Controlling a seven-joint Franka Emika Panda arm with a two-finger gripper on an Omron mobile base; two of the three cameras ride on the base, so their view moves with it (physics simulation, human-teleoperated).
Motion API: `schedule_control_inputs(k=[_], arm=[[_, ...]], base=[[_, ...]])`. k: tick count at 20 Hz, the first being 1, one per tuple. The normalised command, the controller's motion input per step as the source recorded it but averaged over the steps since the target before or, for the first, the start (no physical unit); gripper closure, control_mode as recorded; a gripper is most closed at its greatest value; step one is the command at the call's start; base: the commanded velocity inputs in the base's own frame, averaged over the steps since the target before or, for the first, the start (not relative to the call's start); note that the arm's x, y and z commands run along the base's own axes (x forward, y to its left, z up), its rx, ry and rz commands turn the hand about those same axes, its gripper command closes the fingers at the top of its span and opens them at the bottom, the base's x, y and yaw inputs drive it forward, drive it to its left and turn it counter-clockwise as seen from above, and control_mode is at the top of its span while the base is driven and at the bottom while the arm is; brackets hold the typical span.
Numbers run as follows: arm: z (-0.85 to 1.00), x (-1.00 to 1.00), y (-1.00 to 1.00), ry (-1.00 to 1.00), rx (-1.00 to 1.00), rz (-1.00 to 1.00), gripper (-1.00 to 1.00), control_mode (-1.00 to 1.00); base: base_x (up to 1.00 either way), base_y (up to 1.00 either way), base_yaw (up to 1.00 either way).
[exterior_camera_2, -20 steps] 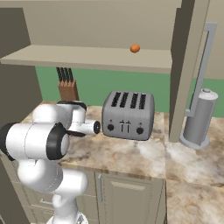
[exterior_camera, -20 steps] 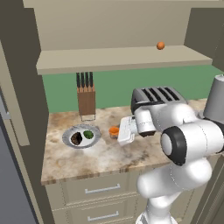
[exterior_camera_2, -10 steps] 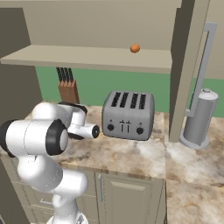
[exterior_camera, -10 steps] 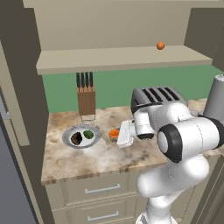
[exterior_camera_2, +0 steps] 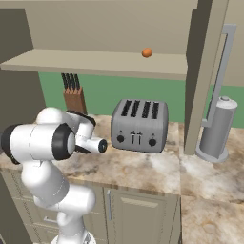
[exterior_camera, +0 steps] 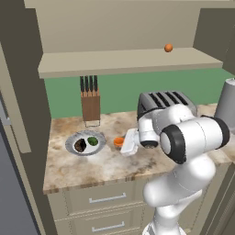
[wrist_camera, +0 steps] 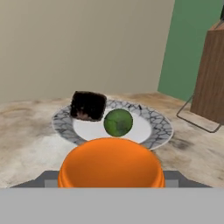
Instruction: Pick the avocado and bread from the counter and place them on the plate. Then pick the jam from the cabinet and place it next to the plate. Lastly close the cabinet door.
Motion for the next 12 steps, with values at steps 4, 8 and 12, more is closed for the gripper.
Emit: schedule_control_inputs(k=[4,8,12], arm=[[-0.13,0.22,0.02,0.00,0.00,-0.04,1.00,-1.00],[-0.12,0.21,0.11,0.00,0.00,-0.03,1.00,-1.00],[-0.12,0.19,0.20,0.00,0.00,-0.03,1.00,-1.00]], base=[[0.00,0.00,0.00],[0.00,0.00,0.00],[0.00,0.00,0.00]])
